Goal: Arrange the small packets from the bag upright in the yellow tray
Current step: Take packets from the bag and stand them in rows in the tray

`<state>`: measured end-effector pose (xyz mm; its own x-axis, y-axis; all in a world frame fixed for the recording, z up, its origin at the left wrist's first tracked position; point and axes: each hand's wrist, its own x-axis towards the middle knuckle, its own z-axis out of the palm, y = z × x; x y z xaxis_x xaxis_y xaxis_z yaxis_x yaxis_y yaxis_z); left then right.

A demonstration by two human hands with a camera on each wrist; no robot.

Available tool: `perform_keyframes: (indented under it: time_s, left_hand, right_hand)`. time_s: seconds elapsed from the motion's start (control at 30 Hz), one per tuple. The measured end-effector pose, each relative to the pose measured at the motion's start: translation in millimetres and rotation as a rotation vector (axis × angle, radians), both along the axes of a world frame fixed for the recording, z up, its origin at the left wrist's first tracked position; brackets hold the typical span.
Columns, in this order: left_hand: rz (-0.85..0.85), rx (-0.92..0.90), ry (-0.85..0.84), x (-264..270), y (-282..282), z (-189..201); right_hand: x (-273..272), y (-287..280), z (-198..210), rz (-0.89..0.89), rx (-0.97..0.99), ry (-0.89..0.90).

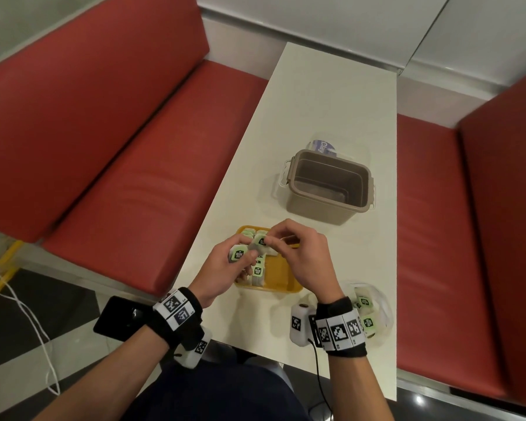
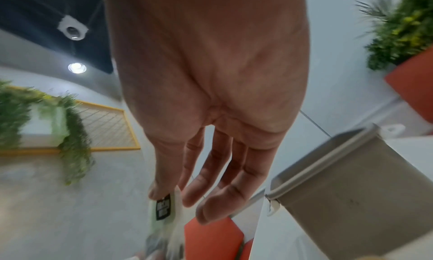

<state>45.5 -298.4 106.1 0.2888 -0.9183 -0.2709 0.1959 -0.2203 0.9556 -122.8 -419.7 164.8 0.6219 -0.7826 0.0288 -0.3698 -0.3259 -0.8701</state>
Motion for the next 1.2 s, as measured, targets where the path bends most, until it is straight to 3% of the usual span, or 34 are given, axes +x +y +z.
perform_keyframes:
  time_s: [0.3,0.43,0.6,0.83,0.97,1.07,1.2]
  left_hand:
    - [0.060,0.047,-0.055,1,-5,-8]
    - [0.205,0.129,-0.153,16,5,-26]
    - [0.279,0.284,-0.274,26,20,-49]
    - [0.182,0.472,-0.322,17,26,-58]
    - [0.174,0.474,-0.305,15,24,-62]
    - [0.166,0.468,-0.281,14,23,-66]
    - [0.159,0.451,-0.272,12,20,-65]
  right_hand:
    - [-11,1,-28,-0.119,0.073,-0.026]
    - [-10,1,-57,-0.108,0.030,0.136]
    - [-1,5,-93,0.026,0.107,0.366]
    - [14,8,-119,0.035,0.139,0.532]
    - [12,10,-126,-0.093,0.132,0.564]
    - [13,14,-127,-0.051,0.201,0.677]
    - [21,17,-136,-0.073,0.210,0.679]
